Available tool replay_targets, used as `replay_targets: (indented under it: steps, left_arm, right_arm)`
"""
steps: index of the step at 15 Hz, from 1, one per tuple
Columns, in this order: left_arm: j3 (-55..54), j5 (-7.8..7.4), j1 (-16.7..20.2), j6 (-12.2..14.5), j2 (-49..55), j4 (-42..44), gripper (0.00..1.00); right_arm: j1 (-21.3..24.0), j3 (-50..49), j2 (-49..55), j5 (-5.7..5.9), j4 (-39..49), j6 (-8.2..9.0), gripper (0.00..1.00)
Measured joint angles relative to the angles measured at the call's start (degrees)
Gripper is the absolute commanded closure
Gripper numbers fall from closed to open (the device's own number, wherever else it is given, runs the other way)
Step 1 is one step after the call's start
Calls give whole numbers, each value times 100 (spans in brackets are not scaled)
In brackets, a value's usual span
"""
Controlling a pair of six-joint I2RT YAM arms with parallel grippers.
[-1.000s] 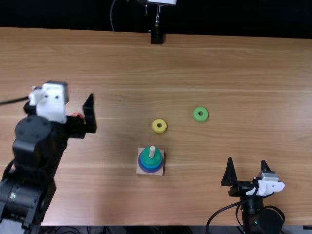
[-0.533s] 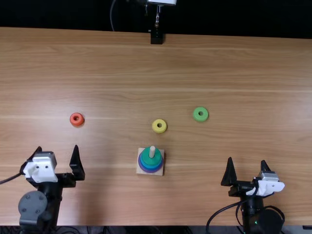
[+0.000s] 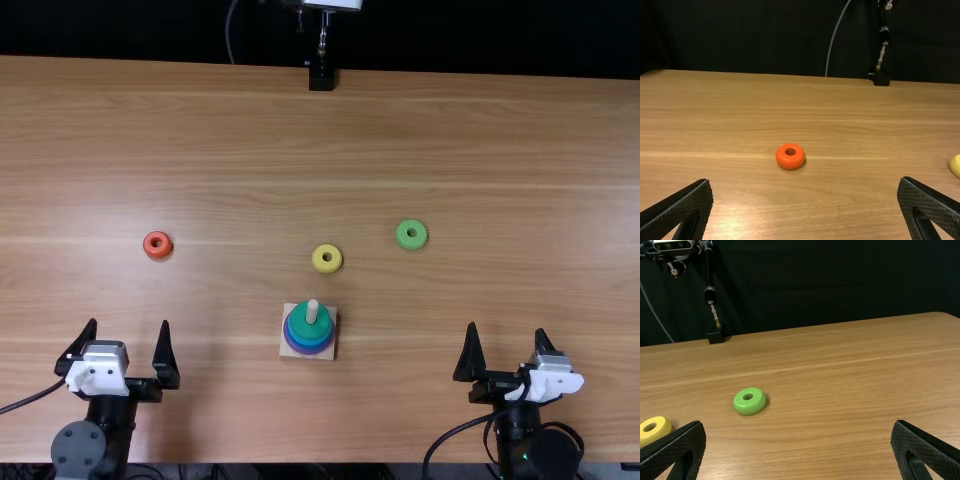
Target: Build the Hanoi tower: stack the rings onto the peg from bottom to top in this color order: purple, dark blue, light blue, dark green, light green, yellow, orange.
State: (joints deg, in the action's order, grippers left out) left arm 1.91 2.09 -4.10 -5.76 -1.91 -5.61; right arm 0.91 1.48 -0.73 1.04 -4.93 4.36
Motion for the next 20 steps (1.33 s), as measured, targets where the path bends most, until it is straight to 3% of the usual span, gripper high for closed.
replay_targets:
  steps: [3,9,20]
  left_arm:
    - [-7,-103,-2,13,120,11,0]
    - [-4,-107,-2,238,122,13,0]
    - [-4,-105,0,275,122,17,0]
  right_arm:
    - [0,0,0,4,4,-2,0]
    - [0,2,0,2,2,0,0]
    - [0,0,0,4,0,0,0]
